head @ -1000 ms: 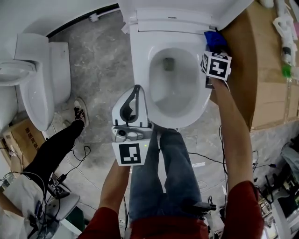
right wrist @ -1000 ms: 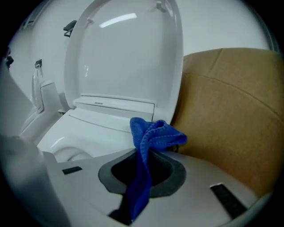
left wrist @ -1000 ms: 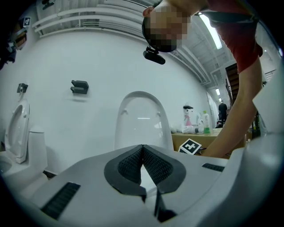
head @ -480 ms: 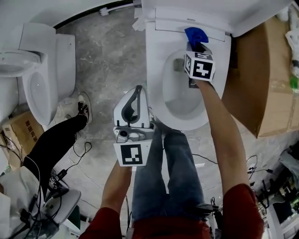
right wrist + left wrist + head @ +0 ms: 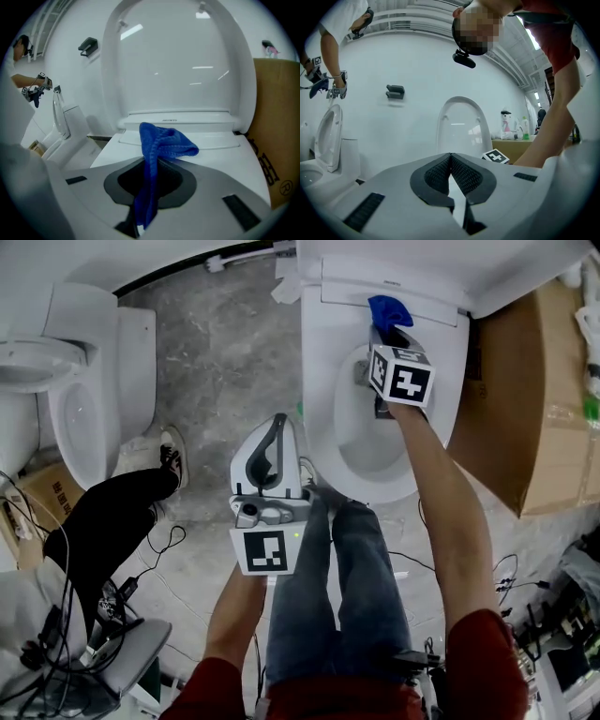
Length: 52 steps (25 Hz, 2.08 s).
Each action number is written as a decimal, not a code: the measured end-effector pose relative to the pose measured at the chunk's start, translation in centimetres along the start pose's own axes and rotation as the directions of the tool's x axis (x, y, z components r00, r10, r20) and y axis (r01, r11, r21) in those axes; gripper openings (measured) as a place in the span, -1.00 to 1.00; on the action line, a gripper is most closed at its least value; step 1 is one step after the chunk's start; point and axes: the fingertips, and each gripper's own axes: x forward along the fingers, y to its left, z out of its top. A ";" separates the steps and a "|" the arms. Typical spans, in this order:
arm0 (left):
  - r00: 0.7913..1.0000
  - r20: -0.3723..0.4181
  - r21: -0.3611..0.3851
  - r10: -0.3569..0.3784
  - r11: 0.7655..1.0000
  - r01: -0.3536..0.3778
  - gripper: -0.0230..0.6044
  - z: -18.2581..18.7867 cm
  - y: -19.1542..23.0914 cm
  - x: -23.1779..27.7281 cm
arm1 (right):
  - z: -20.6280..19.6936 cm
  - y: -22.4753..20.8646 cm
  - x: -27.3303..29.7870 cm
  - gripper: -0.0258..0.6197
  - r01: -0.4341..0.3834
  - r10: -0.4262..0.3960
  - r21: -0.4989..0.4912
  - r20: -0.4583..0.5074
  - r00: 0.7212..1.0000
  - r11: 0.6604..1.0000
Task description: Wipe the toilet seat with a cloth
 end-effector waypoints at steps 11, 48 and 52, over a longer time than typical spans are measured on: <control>1.000 0.016 0.004 -0.012 1.000 0.012 -0.87 4.3 -1.1 0.6 | 5.4 1.8 -8.1 -0.73 -0.025 0.029 -0.018 0.243 0.970 1.000; 0.981 0.185 -0.007 -0.064 0.998 0.066 -0.87 43.6 -14.0 -10.5 | 27.4 10.8 -66.5 -0.73 0.007 0.188 -0.272 0.683 0.706 0.962; 0.977 0.200 0.014 -0.073 0.997 0.072 -0.87 44.5 -14.9 -11.7 | 26.8 10.7 -67.9 -0.73 0.016 0.176 -0.265 0.684 0.708 0.964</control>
